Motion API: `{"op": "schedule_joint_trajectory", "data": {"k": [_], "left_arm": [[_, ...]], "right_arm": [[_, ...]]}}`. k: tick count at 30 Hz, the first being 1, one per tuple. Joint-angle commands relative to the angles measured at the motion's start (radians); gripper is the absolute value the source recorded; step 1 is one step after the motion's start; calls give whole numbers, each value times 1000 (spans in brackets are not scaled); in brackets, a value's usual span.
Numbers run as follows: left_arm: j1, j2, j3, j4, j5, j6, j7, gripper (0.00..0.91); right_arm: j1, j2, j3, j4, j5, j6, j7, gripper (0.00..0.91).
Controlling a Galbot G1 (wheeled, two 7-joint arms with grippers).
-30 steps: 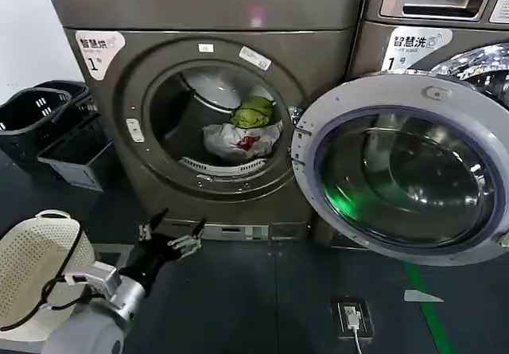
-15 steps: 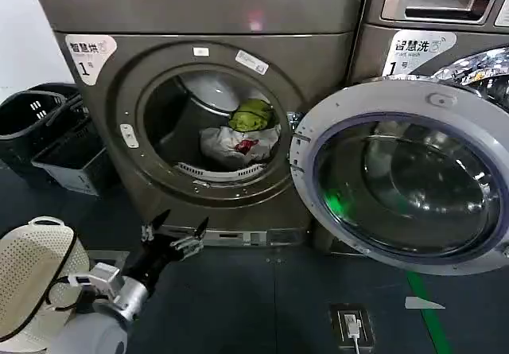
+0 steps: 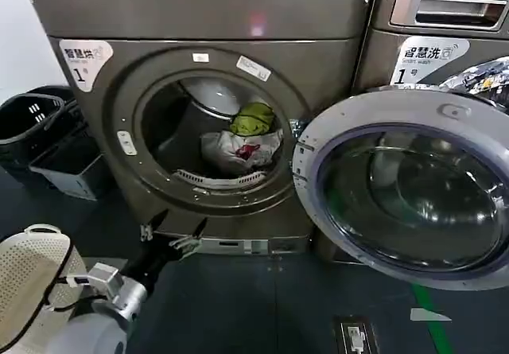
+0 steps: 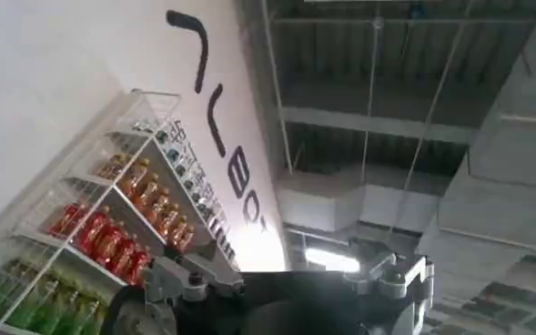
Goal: Grasp the clothes from the dryer.
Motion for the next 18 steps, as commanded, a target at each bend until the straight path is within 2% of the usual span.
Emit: {"op": "schedule_joint_trajectory", "data": {"k": [1, 18], "left_arm": [[-1, -1, 1, -2, -1, -1, 0, 907], [-2, -4, 2, -1, -1, -1, 0, 907]], "right_arm": [[-1, 1, 0, 1, 0, 1, -1, 907], [-1, 2, 7, -8, -1, 4, -1, 907]]}}
